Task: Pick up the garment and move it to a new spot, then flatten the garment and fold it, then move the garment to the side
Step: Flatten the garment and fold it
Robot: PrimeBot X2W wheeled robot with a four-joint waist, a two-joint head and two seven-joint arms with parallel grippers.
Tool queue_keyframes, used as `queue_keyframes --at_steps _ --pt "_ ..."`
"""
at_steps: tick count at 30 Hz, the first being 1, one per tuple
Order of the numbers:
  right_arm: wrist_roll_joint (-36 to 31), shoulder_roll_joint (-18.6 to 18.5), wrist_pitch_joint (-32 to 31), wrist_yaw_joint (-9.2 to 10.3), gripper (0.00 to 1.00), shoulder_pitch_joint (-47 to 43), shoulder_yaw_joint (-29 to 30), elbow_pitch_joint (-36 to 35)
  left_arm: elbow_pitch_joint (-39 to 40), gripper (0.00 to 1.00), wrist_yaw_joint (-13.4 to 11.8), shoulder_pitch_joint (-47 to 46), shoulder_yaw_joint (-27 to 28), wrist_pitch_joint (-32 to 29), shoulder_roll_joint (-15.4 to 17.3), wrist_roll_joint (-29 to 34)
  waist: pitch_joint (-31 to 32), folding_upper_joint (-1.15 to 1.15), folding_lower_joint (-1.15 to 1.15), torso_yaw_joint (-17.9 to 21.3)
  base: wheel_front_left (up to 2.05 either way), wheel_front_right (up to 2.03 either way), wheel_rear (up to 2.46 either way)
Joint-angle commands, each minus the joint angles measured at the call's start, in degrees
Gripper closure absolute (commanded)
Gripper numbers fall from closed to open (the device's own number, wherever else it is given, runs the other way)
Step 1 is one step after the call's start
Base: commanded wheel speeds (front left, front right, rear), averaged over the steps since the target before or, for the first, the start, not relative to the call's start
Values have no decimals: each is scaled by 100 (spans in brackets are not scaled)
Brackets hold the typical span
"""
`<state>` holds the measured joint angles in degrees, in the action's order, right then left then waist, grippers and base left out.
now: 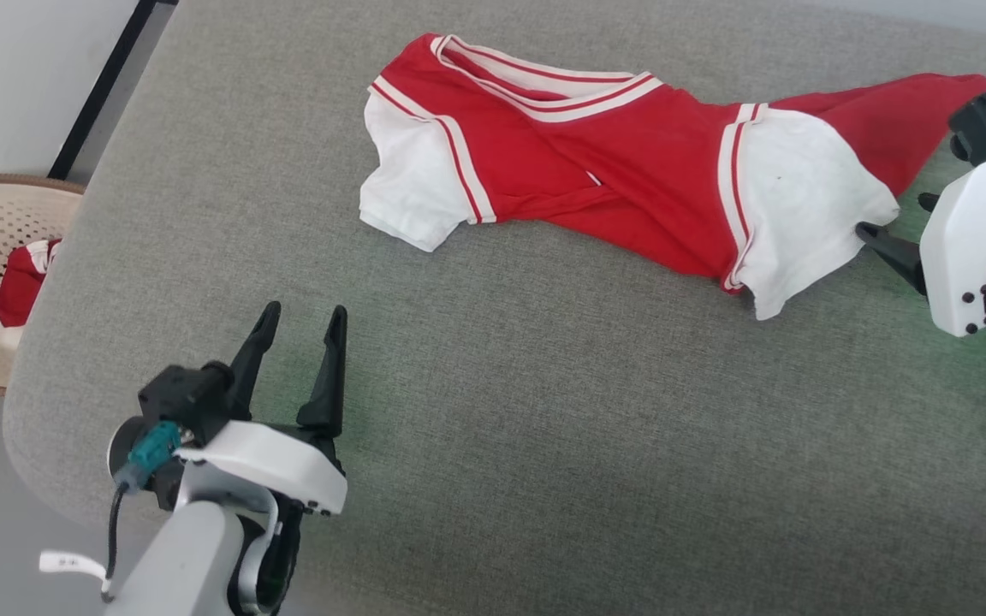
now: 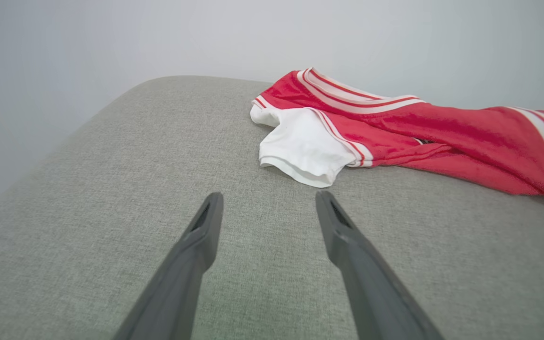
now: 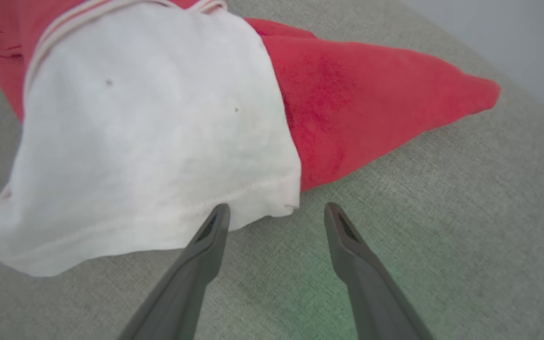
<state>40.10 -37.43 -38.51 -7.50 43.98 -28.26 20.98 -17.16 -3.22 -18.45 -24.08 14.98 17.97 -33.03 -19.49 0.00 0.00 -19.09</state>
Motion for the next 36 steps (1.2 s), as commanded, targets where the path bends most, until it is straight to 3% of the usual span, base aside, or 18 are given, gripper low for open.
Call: queue_keyframes --at_steps 1,15,16,17,18,19,20,21,30,36 --pt "91 -32 -59 1 0 117 -92 128 118 0 92 180 196 28 -130 258 -46 0 0 -38 0 0 0" --pt "536 -94 149 1 0 519 -562 435 303 0 730 587 1198 29 -900 1188 -265 0 0 -67 0 0 0" --pt "544 -98 174 1 41 537 -593 455 273 0 757 589 1230 29 -938 1236 -269 0 0 -65 0 0 0" --pt "544 -98 174 1 41 537 -593 455 273 0 757 589 1230 29 -938 1236 -269 0 0 -65 0 0 0" --pt "567 -102 188 1 58 561 -624 454 248 0 789 586 1271 29 -969 1279 -274 0 0 -62 0 0 0" --pt "599 -103 223 1 66 583 -634 451 230 0 825 586 1306 29 -1003 1310 -279 0 0 -59 0 0 0" --pt "619 -107 250 1 93 604 -639 470 215 0 850 585 1334 29 -1031 1339 -287 0 0 -58 0 0 0" --pt "643 -113 264 1 98 614 -664 480 207 0 879 580 1368 29 -1058 1380 -294 0 0 -56 0 0 0" --pt "730 -137 629 1 100 691 -700 603 88 0 1023 583 1563 29 -1214 1578 -275 0 0 76 0 0 0" --pt "728 -398 1019 1 100 278 -392 398 104 0 1050 713 1754 29 -1209 1628 -145 0 0 353 0 0 0"
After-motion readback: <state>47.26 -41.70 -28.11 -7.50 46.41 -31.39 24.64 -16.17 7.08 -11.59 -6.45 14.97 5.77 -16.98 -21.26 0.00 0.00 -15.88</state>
